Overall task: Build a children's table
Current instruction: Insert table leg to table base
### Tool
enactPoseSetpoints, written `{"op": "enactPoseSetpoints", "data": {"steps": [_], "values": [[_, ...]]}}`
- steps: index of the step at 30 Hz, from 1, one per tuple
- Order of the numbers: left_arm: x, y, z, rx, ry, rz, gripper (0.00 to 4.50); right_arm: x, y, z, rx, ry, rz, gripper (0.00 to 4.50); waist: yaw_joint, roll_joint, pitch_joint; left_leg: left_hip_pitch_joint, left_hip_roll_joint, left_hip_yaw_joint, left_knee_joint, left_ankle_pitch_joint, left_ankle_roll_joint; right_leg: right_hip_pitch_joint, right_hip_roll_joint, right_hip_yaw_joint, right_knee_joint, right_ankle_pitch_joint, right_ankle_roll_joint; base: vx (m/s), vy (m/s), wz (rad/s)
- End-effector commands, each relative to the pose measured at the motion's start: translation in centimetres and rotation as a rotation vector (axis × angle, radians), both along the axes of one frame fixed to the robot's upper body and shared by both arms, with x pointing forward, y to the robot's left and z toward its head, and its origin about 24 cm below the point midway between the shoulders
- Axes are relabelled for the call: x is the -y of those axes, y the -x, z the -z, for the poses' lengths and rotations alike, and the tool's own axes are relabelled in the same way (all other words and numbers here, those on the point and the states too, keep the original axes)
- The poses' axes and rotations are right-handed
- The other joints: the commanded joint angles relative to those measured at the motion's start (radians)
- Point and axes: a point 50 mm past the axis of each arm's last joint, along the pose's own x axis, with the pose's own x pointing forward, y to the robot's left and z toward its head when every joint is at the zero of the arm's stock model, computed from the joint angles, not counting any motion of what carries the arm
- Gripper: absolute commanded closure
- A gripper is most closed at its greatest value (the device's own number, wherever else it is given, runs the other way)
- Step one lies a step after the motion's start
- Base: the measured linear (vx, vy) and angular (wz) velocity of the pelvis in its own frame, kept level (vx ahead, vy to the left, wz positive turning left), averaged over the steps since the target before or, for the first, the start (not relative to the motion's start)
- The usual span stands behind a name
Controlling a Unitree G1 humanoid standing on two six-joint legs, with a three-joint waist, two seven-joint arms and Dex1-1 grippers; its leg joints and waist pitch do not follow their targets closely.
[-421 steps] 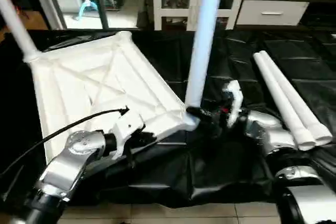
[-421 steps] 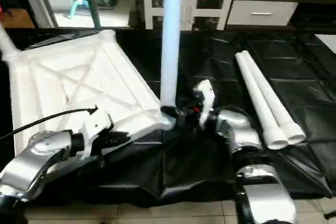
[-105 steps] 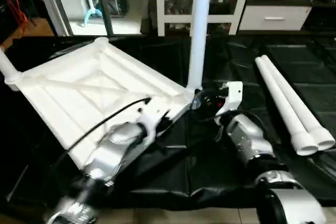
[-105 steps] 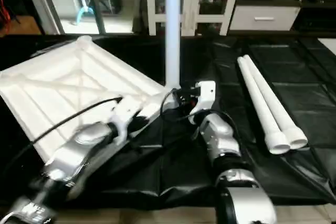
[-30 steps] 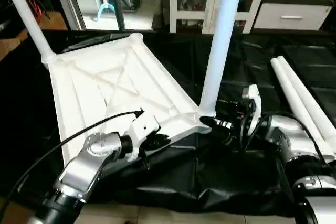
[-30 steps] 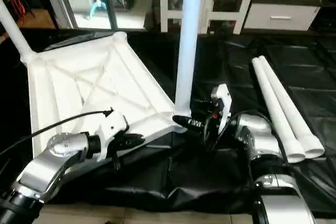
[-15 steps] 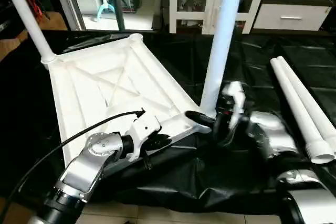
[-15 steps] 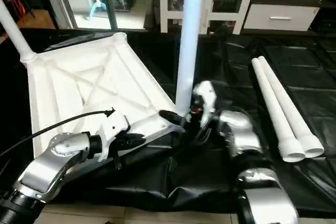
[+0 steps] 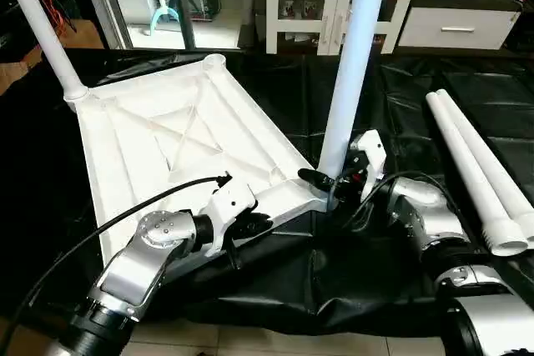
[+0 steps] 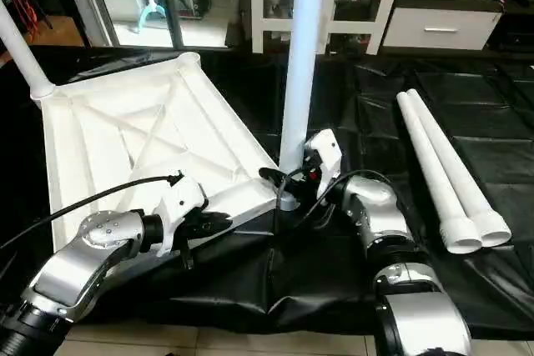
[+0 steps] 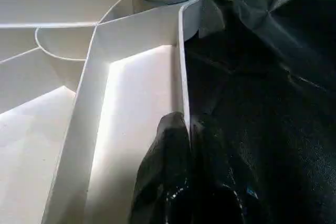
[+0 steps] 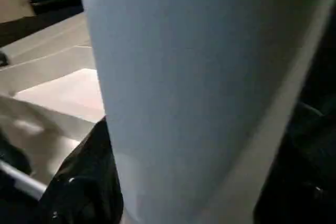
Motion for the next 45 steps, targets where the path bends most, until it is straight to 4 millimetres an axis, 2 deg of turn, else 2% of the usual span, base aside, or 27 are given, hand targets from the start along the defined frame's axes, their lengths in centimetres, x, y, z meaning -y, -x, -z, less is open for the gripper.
{"op": "enactPoseSetpoints", "data": {"steps": [1,4,8,11,13,14,15,16,17,18,19,20,22,23,24,25,26,27,29,30,31,32,35,37,41,43,45], "values": [[0.9,0.3,0.3,-0.013,0.006,0.029,4.5,-0.5,0.0,0.7,-0.025,0.038,0.031,1.76,-0.004,-0.013,-0.056,0.013,-0.002,0.007,-0.048,0.038,0.1,0.041,-0.073,0.035,-0.067,0.448,-0.216,0.0,0.0,0.0],[1.0,0.2,0.2,-0.011,0.003,0.027,4.5,-1.7,0.1,1.2,-0.04,0.042,0.045,1.88,-0.008,-0.011,-0.052,0.014,-0.001,0.007,-0.053,-0.013,0.084,0.039,-0.077,0.037,-0.076,0.368,-0.226,0.0,0.0,0.0],[0.9,0.2,0.2,-0.011,0.001,0.028,4.5,-2.0,-0.1,1.1,-0.036,0.035,0.061,1.9,-0.012,-0.011,-0.051,0.012,-0.003,0.007,-0.054,-0.018,0.076,0.041,-0.076,0.038,-0.077,0.365,-0.223,0.0,0.0,0.0],[0.9,0.1,0.3,-0.01,-0.009,0.016,4.5,-2.3,-0.7,1.0,-0.037,0.029,0.145,1.91,-0.017,-0.008,-0.05,0.014,-0.002,0.006,-0.057,-0.025,0.07,0.038,-0.077,0.038,-0.078,0.351,-0.223,0.0,0.0,0.0],[1.1,-0.7,0.4,-0.005,-0.048,-0.052,4.5,-1.9,-1.5,1.3,-0.043,0.069,0.381,1.91,-0.022,-0.008,-0.047,0.016,-0.001,0.006,-0.061,-0.031,0.059,0.036,-0.078,0.038,-0.082,0.322,-0.224,0.0,0.0,0.0],[1.3,-1.3,0.4,-0.009,-0.064,-0.108,4.5,-1.4,-1.8,1.3,-0.04,0.068,0.528,1.91,-0.024,-0.008,-0.045,0.021,0.0,0.007,-0.064,-0.036,0.043,0.031,-0.079,0.038,-0.086,0.287,-0.229,0.0,0.0,0.0],[1.4,-1.6,0.5,-0.012,-0.071,-0.138,4.5,-1.2,-1.9,1.3,-0.041,0.058,0.595,1.92,-0.025,-0.007,-0.044,0.025,-0.001,0.009,-0.066,-0.061,0.026,0.03,-0.081,0.041,-0.092,0.234,-0.228,0.0,0.0,0.0],[1.7,-2.5,0.4,-0.005,-0.083,-0.214,4.5,-0.9,-2.0,1.6,-0.07,0.025,0.695,1.92,-0.02,-0.01,-0.045,0.028,-0.001,0.01,-0.066,-0.076,0.023,0.029,-0.082,0.042,-0.096,0.209,-0.227,0.0,0.0,0.0],[1.7,-2.5,0.4,-0.005,-0.083,-0.214,4.5,-0.9,-2.0,1.6,-0.07,0.025,0.695,1.93,-0.016,-0.01,-0.043,0.029,-0.001,0.011,-0.068,-0.097,0.015,0.028,-0.084,0.043,-0.099,0.173,-0.222,0.0,0.0,0.0],[2.9,-4.0,0.1,0.031,-0.08,-0.332,4.5,-1.6,-1.6,2.4,-0.147,-0.053,0.803,1.93,-0.016,-0.016,-0.041,0.026,-0.003,0.017,-0.068,-0.101,0.016,0.028,-0.079,0.046,-0.1,0.174,-0.212,0.0,0.0,0.0],[2.9,-4.0,0.1,0.031,-0.08,-0.332,4.5,-1.6,-1.6,2.4,-0.147,-0.053,0.803,1.93,-0.009,-0.014,-0.041,0.033,-0.002,0.017,-0.068,-0.103,0.015,0.024,-0.08,0.046,-0.103,0.169,-0.208,0.0,0.0,0.0],[4.0,-4.7,-0.4,0.049,-0.061,-0.352,4.5,-2.5,-1.3,2.9,-0.192,-0.087,0.815,1.94,-0.004,-0.013,-0.044,0.035,-0.001,0.019,-0.068,-0.095,0.017,0.023,-0.079,0.046,-0.101,0.189,-0.2,0.0,0.0,0.0],[5.0,-5.0,-0.8,0.073,-0.047,-0.34,4.5,-3.5,-1.1,3.2,-0.224,-0.114,0.798,1.94,0.004,-0.016,-0.051,0.027,-0.001,0.015,-0.068,-0.054,0.036,0.03,-0.082,0.041,-0.09,0.279,-0.177,0.0,0.0,0.0],[5.4,-5.0,-1.0,0.097,-0.05,-0.307,4.5,-3.9,-1.2,3.0,-0.217,-0.137,0.774,1.94,0.004,-0.017,-0.054,0.023,-0.002,0.012,-0.067,-0.033,0.045,0.033,-0.083,0.039,-0.086,0.313,-0.173,0.0,0.0,0.0],[5.5,-4.9,-1.0,0.105,-0.048,-0.287,4.5,-3.9,-1.3,2.8,-0.212,-0.154,0.753,1.94,0.001,-0.017,-0.059,0.016,-0.006,0.011,-0.063,0.015,0.068,0.039,-0.081,0.036,-0.079,0.394,-0.168,0.0,0.0,0.0],[5.6,-4.8,-1.1,0.111,-0.047,-0.268,4.5,-4.0,-1.4,2.6,-0.208,-0.17,0.735,1.94,-0.003,-0.017,-0.061,0.015,-0.007,0.01,-0.061,0.032,0.083,0.038,-0.079,0.033,-0.077,0.432,-0.171,0.0,0.0,0.0],[5.3,-4.4,-1.0,0.107,-0.037,-0.232,4.5,-3.9,-1.7,1.6,-0.143,-0.202,0.64,1.94,-0.01,-0.018,-0.06,0.012,-0.009,0.012,-0.058,0.045,0.105,0.036,-0.078,0.031,-0.075,0.475,-0.18,0.0,0.0,0.0],[5.1,-4.2,-1.0,0.103,-0.03,-0.209,4.5,-3.9,-1.8,0.9,-0.095,-0.219,0.572,1.94,-0.012,-0.02,-0.062,0.009,-0.01,0.012,-0.055,0.047,0.126,0.041,-0.082,0.03,-0.074,0.507,-0.187,0.0,0.0,0.0],[4.0,-3.4,-0.7,0.089,-0.024,-0.147,4.5,-2.9,-1.9,-0.4,0.008,-0.193,0.422,1.24,-0.016,-0.019,-0.064,0.005,-0.011,0.012,-0.052,0.056,0.156,0.043,-0.084,0.028,-0.071,0.537,-0.199,0.0,0.0,0.0],[3.3,-3.2,-0.6,0.079,-0.025,-0.132,4.5,-2.1,-1.9,-0.8,0.035,-0.168,0.383,1.21,-0.017,-0.018,-0.065,0.005,-0.009,0.011,-0.049,0.071,0.17,0.042,-0.084,0.026,-0.069,0.552,-0.206,0.0,0.0,0.0],[2.6,-3.0,-0.4,0.073,-0.028,-0.13,4.5,-1.4,-1.9,-1.1,0.057,-0.149,0.338,1.21,-0.016,-0.002,-0.065,0.006,-0.007,0.009,-0.048,0.08,0.17,0.039,-0.084,0.025,-0.066,0.556,-0.207,0.0,0.0,0.0],[2.0,-2.9,-0.3,0.07,-0.032,-0.135,4.5,-0.8,-1.8,-1.3,0.072,-0.125,0.299,1.15,-0.019,-0.01,-0.066,0.007,-0.005,0.011,-0.044,0.087,0.176,0.04,-0.081,0.024,-0.067,0.566,-0.21,0.0,0.0,0.0],[1.0,-2.8,-0.2,0.07,-0.037,-0.143,4.5,0.3,-1.7,-1.7,0.095,-0.086,0.247,0.87,-0.016,-0.014,-0.068,0.003,-0.011,0.013,-0.041,0.118,0.187,0.04,-0.077,0.023,-0.062,0.595,-0.215,0.0,0.0,0.0],[-0.2,-2.6,-0.2,0.074,-0.033,-0.15,4.5,2.1,-1.7,-2.6,0.136,-0.069,0.215,0.69,-0.022,-0.021,-0.066,-0.006,-0.016,0.016,-0.04,0.1,0.189,0.044,-0.079,0.026,-0.063,0.583,-0.218,0.0,0.0,0.0],[-1.0,-2.2,-0.4,0.077,-0.016,-0.15,4.5,3.5,-1.8,-4.0,0.169,-0.17,0.212,0.45,-0.023,-0.021,-0.068,-0.003,-0.013,0.017,-0.038,0.082,0.201,0.042,-0.078,0.029,-0.062,0.583,-0.224,0.0,0.0,0.0],[-1.1,-2.1,-0.4,0.078,-0.016,-0.146,4.5,3.5,-1.8,-4.3,0.174,-0.213,0.202,0.45,-0.021,-0.02,-0.071,-0.002,-0.014,0.017,-0.035,0.115,0.212,0.042,-0.073,0.027,-0.055,0.628,-0.226,0.0,0.0,0.0],[-1.1,-2.0,-0.4,0.077,-0.015,-0.144,4.5,3.4,-1.8,-4.3,0.178,-0.22,0.195,0.78,-0.021,-0.018,-0.072,-0.001,-0.013,0.017,-0.033,0.134,0.22,0.038,-0.071,0.024,-0.052,0.652,-0.229,0.0,0.0,0.0]]}}
